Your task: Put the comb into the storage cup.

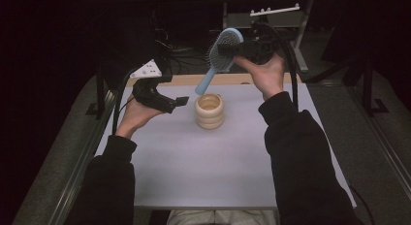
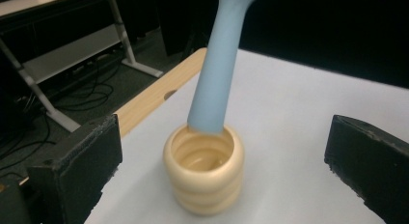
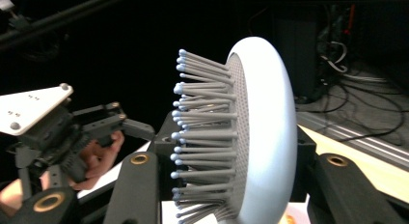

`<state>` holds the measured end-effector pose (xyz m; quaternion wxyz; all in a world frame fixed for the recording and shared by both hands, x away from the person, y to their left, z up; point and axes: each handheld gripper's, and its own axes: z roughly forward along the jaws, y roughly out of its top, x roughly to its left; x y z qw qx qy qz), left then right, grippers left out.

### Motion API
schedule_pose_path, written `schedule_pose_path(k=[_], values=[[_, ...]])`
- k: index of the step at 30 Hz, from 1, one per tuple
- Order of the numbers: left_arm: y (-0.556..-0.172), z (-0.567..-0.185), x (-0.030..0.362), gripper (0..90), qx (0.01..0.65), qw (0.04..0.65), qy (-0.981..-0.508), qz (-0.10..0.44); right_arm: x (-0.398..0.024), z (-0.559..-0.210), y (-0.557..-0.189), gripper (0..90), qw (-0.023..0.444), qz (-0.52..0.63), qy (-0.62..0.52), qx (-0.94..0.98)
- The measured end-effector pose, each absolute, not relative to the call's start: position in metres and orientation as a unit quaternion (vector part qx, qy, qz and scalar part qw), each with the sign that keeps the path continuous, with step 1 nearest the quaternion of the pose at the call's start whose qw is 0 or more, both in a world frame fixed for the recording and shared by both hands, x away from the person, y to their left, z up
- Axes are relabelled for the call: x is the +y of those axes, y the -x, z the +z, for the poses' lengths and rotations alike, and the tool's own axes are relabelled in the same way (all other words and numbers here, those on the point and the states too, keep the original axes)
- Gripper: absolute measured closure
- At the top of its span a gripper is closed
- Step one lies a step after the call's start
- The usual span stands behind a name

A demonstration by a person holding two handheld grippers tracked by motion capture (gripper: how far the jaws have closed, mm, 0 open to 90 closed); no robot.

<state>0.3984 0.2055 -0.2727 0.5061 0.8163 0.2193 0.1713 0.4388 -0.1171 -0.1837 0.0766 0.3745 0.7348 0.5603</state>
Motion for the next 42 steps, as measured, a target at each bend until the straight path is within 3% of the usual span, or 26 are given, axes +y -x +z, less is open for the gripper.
schedule_pose_path(k=[16, 42], values=[[-0.388, -0.294, 0.256, 0.0, 0.248, 0.526, -0.795, 0.172, -0.130, -0.184, -0.443, 53.1, 0.099, 0.556, -0.365, 0.741], [-0.365, -0.345, 0.302, 0.0, 0.285, 0.562, -0.753, 0.190, -0.109, -0.220, -0.455, 52.9, 0.098, 0.521, -0.354, 0.770]])
